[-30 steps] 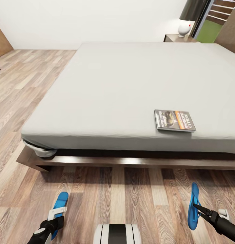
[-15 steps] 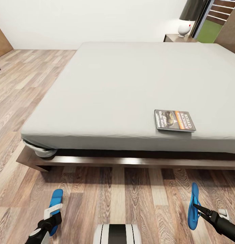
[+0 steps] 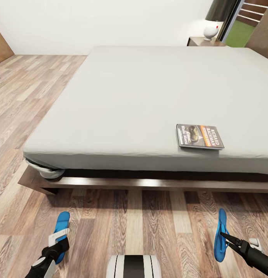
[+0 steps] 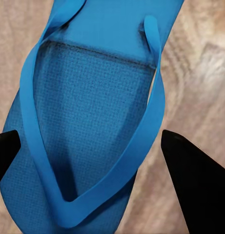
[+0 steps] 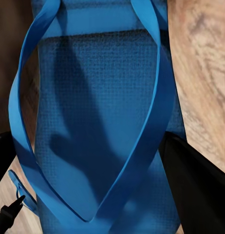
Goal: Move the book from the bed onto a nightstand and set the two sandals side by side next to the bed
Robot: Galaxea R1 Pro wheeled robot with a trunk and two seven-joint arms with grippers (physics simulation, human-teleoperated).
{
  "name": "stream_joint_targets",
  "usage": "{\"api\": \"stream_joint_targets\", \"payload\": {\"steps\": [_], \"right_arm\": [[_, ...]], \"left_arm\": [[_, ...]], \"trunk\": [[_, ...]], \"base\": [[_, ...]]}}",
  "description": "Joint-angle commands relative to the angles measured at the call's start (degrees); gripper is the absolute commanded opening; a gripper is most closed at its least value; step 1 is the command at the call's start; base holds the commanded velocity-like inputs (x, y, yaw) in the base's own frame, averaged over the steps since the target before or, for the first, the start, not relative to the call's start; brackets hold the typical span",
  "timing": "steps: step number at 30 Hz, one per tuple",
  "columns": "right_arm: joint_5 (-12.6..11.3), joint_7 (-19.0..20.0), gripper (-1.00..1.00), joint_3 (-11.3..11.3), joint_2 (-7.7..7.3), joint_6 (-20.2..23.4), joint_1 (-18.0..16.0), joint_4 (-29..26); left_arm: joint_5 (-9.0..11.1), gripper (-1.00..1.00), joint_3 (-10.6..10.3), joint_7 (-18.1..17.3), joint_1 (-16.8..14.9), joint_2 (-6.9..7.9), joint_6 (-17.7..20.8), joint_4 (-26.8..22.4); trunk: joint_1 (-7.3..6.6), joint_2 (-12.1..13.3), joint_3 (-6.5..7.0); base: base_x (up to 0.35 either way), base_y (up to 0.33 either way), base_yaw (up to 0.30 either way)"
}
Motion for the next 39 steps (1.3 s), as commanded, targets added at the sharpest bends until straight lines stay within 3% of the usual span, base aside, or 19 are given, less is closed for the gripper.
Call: {"api": "stream_joint_targets", "payload": {"steps": [1, 8, 16, 39], "right_arm": [[-0.21, 0.00, -1.00, -0.10, 0.00, 0.42, -0.03, 0.02], [-0.21, 0.00, -1.00, -0.11, 0.00, 0.42, -0.03, 0.02], [-0.21, 0.00, -1.00, -0.10, 0.00, 0.42, -0.03, 0.02], [-0.21, 0.00, -1.00, -0.10, 0.03, 0.42, -0.03, 0.01]], "left_arm": [[-0.24, -1.00, 0.30, -0.27, -0.04, -0.03, -0.12, -0.09], [-0.24, -1.00, 0.30, -0.27, -0.04, -0.10, -0.19, -0.20], [-0.29, -1.00, 0.30, -0.29, -0.04, -0.11, -0.20, -0.20], [-0.41, -1.00, 0.21, -0.27, -0.04, -0.07, -0.15, -0.23]], "trunk": [[0.01, -0.03, -0.26], [0.01, -0.03, -0.26], [0.22, -0.13, -2.03], [0.22, -0.13, -2.03]], "base": [[0.000, 0.000, 0.000], [0.000, 0.000, 0.000], [0.000, 0.000, 0.000], [0.055, 0.006, 0.000]]}}
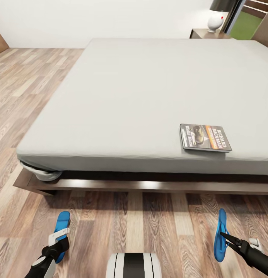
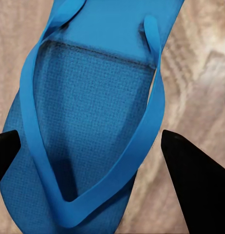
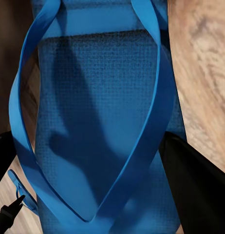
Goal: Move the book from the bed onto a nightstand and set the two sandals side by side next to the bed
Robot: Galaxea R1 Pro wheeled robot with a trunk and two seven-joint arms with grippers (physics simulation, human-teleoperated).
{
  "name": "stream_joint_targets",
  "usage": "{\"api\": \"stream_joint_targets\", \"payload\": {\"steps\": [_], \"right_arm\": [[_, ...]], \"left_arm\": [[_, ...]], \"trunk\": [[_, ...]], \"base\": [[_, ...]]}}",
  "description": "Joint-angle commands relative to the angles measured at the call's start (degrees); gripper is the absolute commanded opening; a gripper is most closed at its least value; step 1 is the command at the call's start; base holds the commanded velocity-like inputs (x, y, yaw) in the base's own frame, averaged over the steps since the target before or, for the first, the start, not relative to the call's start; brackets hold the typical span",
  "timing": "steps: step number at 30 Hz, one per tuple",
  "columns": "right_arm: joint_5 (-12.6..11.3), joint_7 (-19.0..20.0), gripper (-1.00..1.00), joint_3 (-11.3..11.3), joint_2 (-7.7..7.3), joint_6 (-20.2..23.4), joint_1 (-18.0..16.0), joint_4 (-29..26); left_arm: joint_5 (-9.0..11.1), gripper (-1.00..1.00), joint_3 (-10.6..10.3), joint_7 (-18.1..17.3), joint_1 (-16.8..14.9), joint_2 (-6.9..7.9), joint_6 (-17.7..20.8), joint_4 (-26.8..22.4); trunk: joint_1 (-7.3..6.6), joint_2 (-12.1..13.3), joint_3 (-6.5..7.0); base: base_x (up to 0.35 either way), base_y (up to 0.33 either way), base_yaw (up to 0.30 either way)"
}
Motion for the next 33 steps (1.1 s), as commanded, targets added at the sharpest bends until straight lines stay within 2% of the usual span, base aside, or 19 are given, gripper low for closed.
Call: {"api": "stream_joint_targets", "payload": {"steps": [1, 16, 20, 27, 33], "right_arm": [[-0.16, 0.01, -1.00, -0.10, 0.01, 0.40, -0.02, -0.01], [-0.16, 0.01, -1.00, -0.10, -0.02, 0.40, -0.02, 0.01], [-0.16, 0.01, -1.00, -0.10, -0.01, 0.40, -0.02, 0.01], [-0.16, 0.01, -1.00, -0.10, -0.02, 0.40, -0.02, 0.01], [-0.16, 0.01, -1.00, -0.10, -0.02, 0.40, -0.02, -0.01]], "left_arm": [[-0.26, -1.00, 0.30, -0.28, -0.04, -0.01, -0.11, 0.05], [-0.35, -1.00, 0.30, -0.27, -0.04, 0.01, -0.27, -0.02], [-0.40, -1.00, 0.30, -0.23, -0.04, -0.05, -0.13, 0.00], [-0.44, -1.00, 0.30, -0.27, -0.04, -0.07, -0.17, -0.02], [-0.44, -1.00, 0.30, -0.27, -0.04, -0.07, -0.13, -0.02]], "trunk": [[0.00, -0.01, -0.03], [0.00, -0.01, -0.03], [0.11, -0.06, -0.92], [0.11, -0.06, -0.92], [0.26, -0.14, -2.25]], "base": [[0.171, 0.144, 0.000], [0.034, 0.030, 0.000], [0.000, 0.000, 0.000], [0.000, 0.000, 0.000], [0.000, 0.000, 0.000]]}}
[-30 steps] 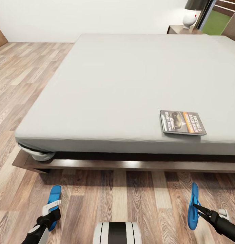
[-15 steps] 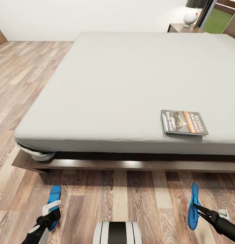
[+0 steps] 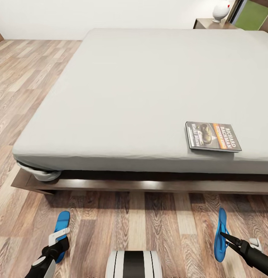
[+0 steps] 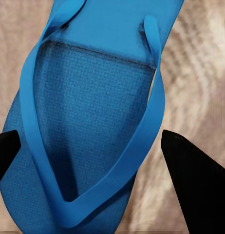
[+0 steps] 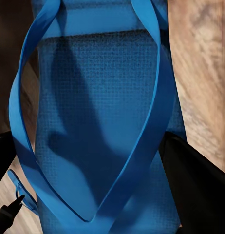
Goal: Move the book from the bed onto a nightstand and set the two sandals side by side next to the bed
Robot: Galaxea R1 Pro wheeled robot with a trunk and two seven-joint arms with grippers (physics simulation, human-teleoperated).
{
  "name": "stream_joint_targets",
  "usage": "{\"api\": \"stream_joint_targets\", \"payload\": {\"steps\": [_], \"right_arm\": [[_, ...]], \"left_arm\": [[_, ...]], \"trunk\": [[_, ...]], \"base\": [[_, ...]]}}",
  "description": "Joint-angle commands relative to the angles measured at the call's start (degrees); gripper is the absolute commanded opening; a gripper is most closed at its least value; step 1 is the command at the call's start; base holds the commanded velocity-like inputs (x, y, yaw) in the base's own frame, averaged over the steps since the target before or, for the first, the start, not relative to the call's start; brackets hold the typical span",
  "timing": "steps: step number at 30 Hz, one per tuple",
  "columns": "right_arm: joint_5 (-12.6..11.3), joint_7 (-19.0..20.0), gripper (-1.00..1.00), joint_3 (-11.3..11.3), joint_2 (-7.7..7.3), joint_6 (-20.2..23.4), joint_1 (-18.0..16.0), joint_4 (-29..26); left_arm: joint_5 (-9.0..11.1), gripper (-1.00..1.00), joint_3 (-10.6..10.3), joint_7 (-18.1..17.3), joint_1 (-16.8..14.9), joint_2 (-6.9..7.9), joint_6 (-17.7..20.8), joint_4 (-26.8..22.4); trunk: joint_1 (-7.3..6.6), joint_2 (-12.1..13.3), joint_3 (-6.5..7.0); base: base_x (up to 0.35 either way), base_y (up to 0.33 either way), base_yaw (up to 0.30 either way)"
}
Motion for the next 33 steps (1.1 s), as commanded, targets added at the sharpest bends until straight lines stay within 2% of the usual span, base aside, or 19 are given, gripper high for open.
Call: {"api": "stream_joint_targets", "payload": {"steps": [1, 10, 15, 33], "right_arm": [[-0.21, 0.00, -1.00, -0.10, 0.00, 0.42, -0.03, 0.02], [-0.21, 0.00, -1.00, -0.10, 0.00, 0.42, -0.03, 0.04], [-0.21, 0.00, -1.00, -0.10, 0.00, 0.42, -0.03, 0.03], [-0.21, 0.02, -1.00, -0.10, 0.02, 0.42, -0.03, 0.04]], "left_arm": [[-0.27, -1.00, 0.31, -0.28, -0.04, -0.04, -0.15, 0.02], [-0.27, -1.00, 0.31, -0.28, -0.04, -0.05, -0.26, 0.02], [-0.27, -1.00, 0.31, -0.28, -0.04, -0.05, -0.19, 0.04], [-0.27, -1.00, 0.23, -0.28, -0.04, -0.05, -0.27, 0.02]], "trunk": [[-0.01, -0.01, -0.03], [-0.01, -0.01, -0.03], [0.12, -0.08, -1.14], [0.12, -0.08, -1.14]], "base": [[0.000, 0.000, 0.000], [0.000, 0.000, 0.000], [0.000, 0.000, 0.000], [0.009, 0.002, 0.000]]}}
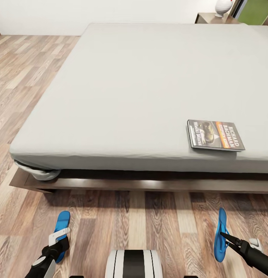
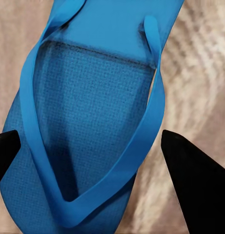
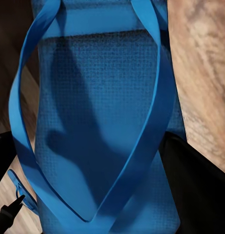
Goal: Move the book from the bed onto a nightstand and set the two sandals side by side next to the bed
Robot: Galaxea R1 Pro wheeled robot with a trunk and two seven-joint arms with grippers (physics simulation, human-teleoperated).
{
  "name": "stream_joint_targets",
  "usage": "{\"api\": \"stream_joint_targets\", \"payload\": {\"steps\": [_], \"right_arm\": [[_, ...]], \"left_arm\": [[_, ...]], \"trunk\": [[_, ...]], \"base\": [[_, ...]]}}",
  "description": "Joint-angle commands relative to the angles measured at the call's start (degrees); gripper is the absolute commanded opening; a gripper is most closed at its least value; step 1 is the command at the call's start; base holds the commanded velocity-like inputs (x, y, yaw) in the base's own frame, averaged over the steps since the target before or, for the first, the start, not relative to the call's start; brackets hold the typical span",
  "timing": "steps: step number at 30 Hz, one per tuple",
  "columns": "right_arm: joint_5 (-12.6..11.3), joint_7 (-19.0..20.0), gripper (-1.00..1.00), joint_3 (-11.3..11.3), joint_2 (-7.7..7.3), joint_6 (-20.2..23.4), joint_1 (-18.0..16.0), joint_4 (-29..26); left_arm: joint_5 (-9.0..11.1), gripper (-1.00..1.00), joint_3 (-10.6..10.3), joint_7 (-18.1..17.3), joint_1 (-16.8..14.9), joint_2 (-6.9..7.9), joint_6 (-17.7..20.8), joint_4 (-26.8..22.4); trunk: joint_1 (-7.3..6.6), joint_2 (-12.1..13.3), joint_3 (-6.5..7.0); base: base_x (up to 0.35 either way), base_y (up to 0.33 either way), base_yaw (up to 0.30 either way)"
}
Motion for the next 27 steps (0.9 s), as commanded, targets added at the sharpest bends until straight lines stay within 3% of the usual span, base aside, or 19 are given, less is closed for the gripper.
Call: {"api": "stream_joint_targets", "payload": {"steps": [1, 18, 21, 27], "right_arm": [[-0.17, 0.00, -1.00, -0.09, 0.00, 0.40, -0.03, 0.00], [-0.17, 0.06, -1.00, -0.09, -0.02, 0.42, -0.03, -0.01], [-0.17, 0.07, -1.00, -0.09, -0.02, 0.45, -0.03, -0.04], [-0.17, 0.07, -1.00, -0.09, -0.02, 0.46, -0.03, -0.02]], "left_arm": [[-0.28, -1.00, 0.30, -0.28, -0.04, -0.04, -0.11, 0.03], [-0.28, -1.00, 0.30, -0.36, -0.04, -0.01, -0.30, 0.03], [-0.28, -1.00, 0.30, -0.36, -0.04, -0.03, -0.21, 0.03], [-0.28, -1.00, 0.30, -0.36, -0.04, 0.00, -0.22, 0.03]], "trunk": [[0.00, -0.01, -0.03], [0.00, -0.01, -0.03], [0.08, -0.05, -0.69], [0.08, -0.05, -0.69]], "base": [[0.174, 0.048, 0.000], [0.028, 0.007, 0.000], [0.000, 0.000, 0.000], [0.000, 0.000, 0.000]]}}
